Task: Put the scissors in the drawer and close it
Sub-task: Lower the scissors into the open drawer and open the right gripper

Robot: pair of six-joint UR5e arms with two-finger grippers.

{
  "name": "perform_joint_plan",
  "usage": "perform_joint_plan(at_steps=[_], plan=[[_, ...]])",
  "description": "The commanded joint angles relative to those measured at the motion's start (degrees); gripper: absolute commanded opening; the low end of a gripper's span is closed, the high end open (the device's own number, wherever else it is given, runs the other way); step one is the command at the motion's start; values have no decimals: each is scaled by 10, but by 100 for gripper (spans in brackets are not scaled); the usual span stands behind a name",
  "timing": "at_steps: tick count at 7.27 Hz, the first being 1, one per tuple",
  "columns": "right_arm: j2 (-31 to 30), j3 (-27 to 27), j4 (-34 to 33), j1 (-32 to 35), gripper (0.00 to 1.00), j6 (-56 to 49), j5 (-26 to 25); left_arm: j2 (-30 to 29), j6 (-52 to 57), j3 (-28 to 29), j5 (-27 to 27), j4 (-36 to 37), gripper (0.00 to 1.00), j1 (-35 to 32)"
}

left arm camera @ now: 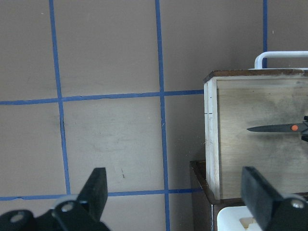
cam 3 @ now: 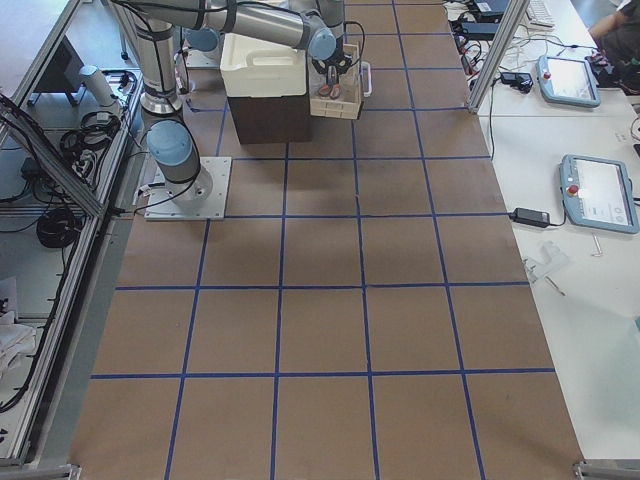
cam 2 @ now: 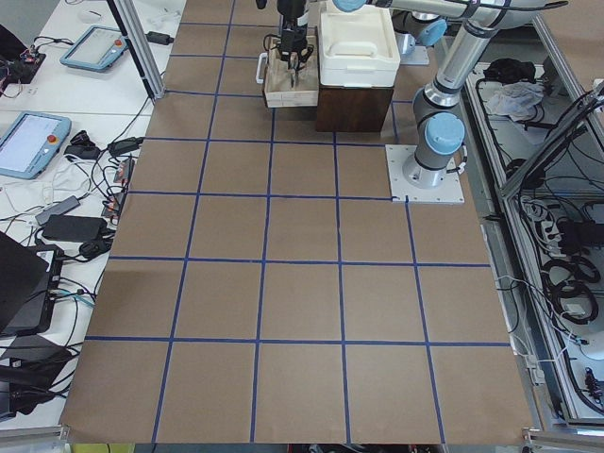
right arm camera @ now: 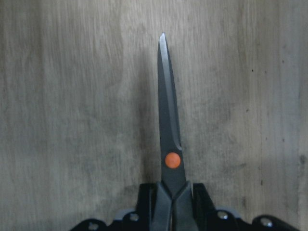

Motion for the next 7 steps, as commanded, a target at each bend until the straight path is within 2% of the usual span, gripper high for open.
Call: perform_joint_plan(at_steps=[1, 2, 3, 4, 5, 6, 7], plan=[[3, 0, 2, 0, 0, -1, 7, 4, -3, -9, -3, -2, 100, 9], [3, 0, 2, 0, 2, -2, 6, 6, -4, -9, -4, -2, 100, 7], [4, -1, 2, 0, 37, 1, 7, 8, -36, 1, -32, -6, 100, 6], [6, -1, 1, 0, 84, 2, 8, 8, -56, 0, -43, -8, 100, 6], [5, -3, 0, 0, 100, 3, 7, 7, -50, -1, -42, -8, 100, 7], [2, -15, 0, 0, 100, 1, 7, 7, -43, -2, -39, -18, 100, 8], [0, -43, 30, 0, 100, 2, 5, 8, -48, -1, -41, -57, 100, 8]])
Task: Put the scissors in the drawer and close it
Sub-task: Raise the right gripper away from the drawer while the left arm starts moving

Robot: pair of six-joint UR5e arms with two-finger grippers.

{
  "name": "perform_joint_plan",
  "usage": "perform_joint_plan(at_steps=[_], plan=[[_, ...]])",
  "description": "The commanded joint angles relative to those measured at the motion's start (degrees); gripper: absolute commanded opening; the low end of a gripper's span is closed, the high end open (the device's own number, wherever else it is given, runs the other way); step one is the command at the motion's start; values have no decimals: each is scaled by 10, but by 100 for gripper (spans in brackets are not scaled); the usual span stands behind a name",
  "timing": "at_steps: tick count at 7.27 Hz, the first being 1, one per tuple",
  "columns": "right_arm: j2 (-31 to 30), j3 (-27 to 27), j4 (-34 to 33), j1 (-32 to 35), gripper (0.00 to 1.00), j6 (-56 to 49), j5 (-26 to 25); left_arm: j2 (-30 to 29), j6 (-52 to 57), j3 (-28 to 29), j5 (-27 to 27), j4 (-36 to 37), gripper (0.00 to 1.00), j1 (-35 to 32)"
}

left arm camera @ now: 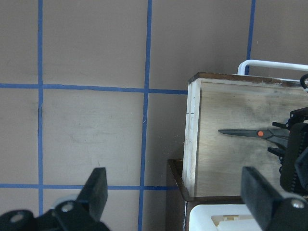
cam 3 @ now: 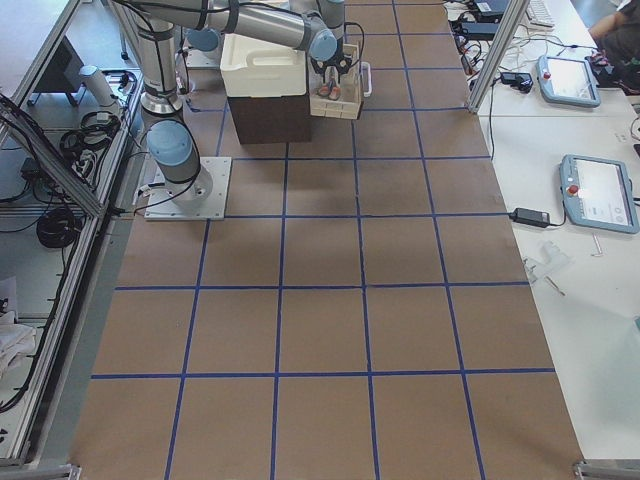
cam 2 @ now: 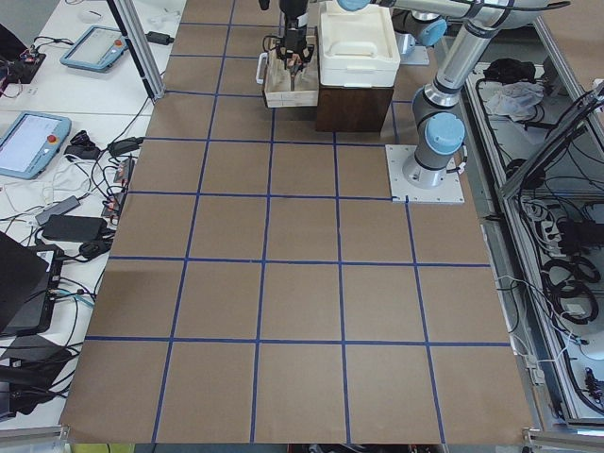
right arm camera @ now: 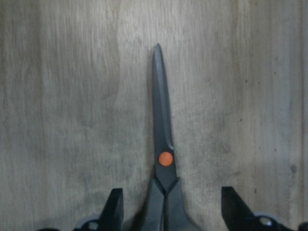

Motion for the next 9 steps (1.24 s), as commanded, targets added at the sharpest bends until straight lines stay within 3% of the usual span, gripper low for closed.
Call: perform_joint_plan(at_steps=[1, 3, 7, 9], plan=[[-12, -66, 68, -9, 100, -4, 0, 1, 1, -1, -1, -30, 100, -1], [-21, -130, 160, -36, 100, -12, -8, -8, 3, -10, 0, 0, 100, -3], [-116, -126, 236, -191, 100, 2, -6, -36, 6, -9, -1, 26, 100, -58], [-147, -124, 260, -231, 100, 183, -12, -65, 2, -19, -2, 57, 100, -60]])
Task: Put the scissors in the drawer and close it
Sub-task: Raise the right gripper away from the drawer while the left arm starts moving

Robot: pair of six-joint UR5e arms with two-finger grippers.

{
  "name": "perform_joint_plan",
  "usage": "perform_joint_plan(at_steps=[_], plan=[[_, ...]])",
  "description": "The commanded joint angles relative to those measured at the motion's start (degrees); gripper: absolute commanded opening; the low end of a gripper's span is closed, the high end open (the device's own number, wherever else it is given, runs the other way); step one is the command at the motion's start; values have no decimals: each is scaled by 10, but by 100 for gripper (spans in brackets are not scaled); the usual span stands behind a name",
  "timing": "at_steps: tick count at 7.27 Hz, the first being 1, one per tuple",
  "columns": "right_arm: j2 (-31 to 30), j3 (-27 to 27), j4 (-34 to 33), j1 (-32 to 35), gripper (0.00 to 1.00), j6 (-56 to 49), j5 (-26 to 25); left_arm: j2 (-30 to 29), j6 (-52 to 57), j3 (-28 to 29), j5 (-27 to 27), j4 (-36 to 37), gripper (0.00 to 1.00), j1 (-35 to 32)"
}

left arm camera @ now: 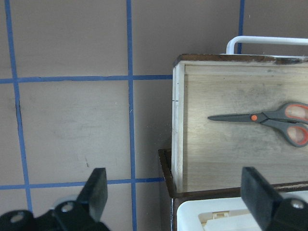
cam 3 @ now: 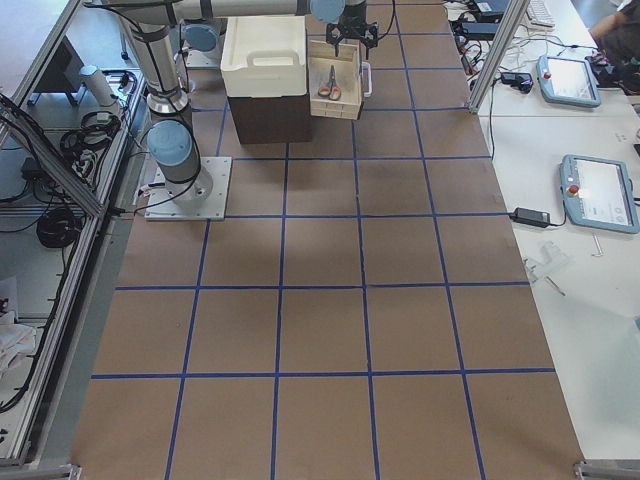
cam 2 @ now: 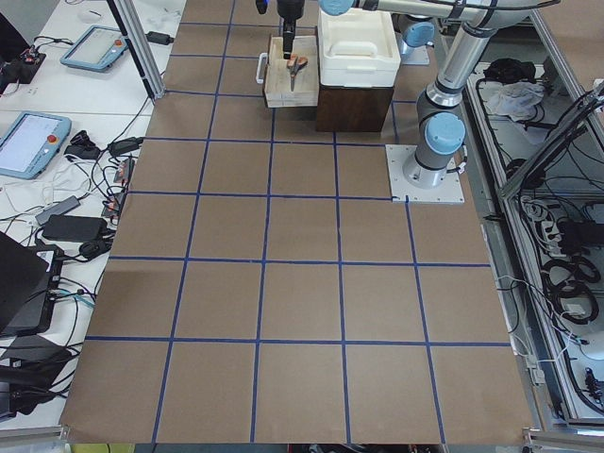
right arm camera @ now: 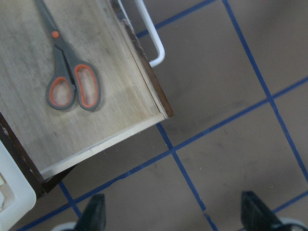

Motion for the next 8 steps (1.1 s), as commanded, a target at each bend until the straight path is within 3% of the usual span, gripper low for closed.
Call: perform_joint_plan(at_steps=[1, 3, 5, 8], plan=[[-22, 2, 11, -26, 100, 214, -6, -30, 3, -12, 1, 14, 100, -1], [-23, 5, 20, -23, 100, 443, 2, -80, -23, -11, -8, 127, 100, -5], [-24, 17, 41, -21, 100, 528, -4, -136, -105, 24, -9, 161, 100, -50], [-20, 17, 40, -23, 100, 536, -5, -243, -160, 112, 2, 168, 100, -101]])
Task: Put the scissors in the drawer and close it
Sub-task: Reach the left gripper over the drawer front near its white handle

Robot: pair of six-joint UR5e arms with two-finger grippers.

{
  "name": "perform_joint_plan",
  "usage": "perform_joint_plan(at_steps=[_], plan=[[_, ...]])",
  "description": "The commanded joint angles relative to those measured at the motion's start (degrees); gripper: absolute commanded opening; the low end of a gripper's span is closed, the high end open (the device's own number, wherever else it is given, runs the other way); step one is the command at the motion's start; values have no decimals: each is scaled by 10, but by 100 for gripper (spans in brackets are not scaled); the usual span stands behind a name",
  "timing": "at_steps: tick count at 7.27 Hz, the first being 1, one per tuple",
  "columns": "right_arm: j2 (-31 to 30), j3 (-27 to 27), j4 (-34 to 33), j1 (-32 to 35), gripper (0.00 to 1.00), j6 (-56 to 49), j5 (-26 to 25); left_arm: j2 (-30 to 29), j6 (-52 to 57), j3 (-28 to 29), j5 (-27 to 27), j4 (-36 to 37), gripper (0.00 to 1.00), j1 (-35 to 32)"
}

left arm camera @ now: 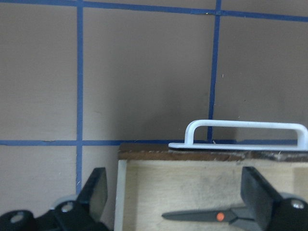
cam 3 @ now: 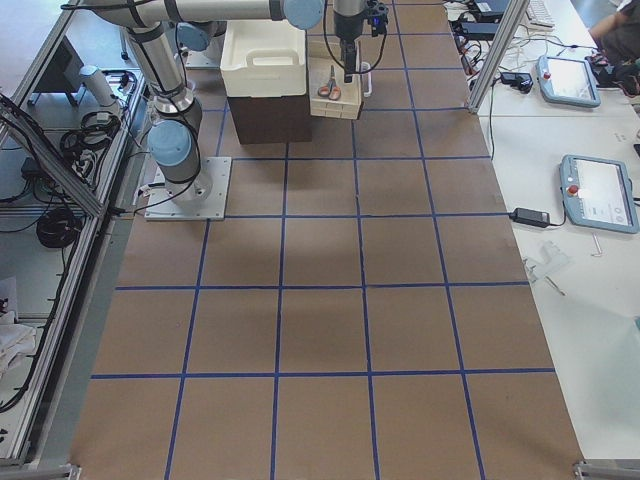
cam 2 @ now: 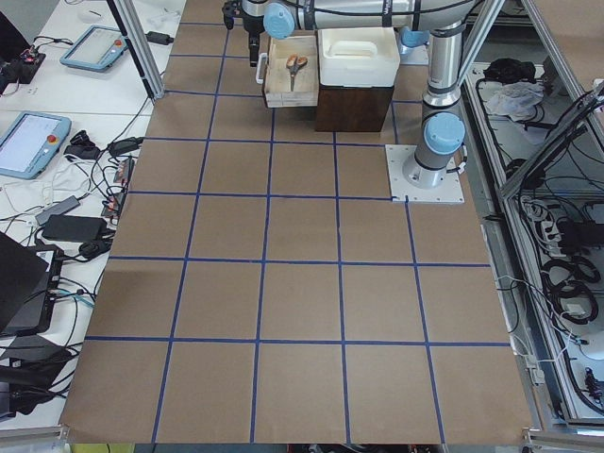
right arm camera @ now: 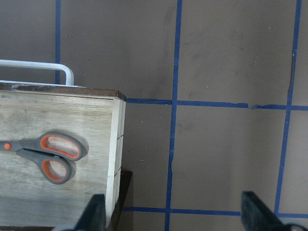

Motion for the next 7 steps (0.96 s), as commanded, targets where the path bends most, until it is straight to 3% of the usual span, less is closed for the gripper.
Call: perform_joint_plan(at_steps=[1, 4, 7], plan=[[1, 0, 1, -1, 100, 8, 0, -67, -10, 38, 21, 3, 100, -34], [2, -2, 16, -3, 100, 10, 0, -136, 1, 98, 23, 19, 99, -42], [4, 1, 14, -55, 100, 6, -1, -171, 1, 105, 46, 12, 97, -62]])
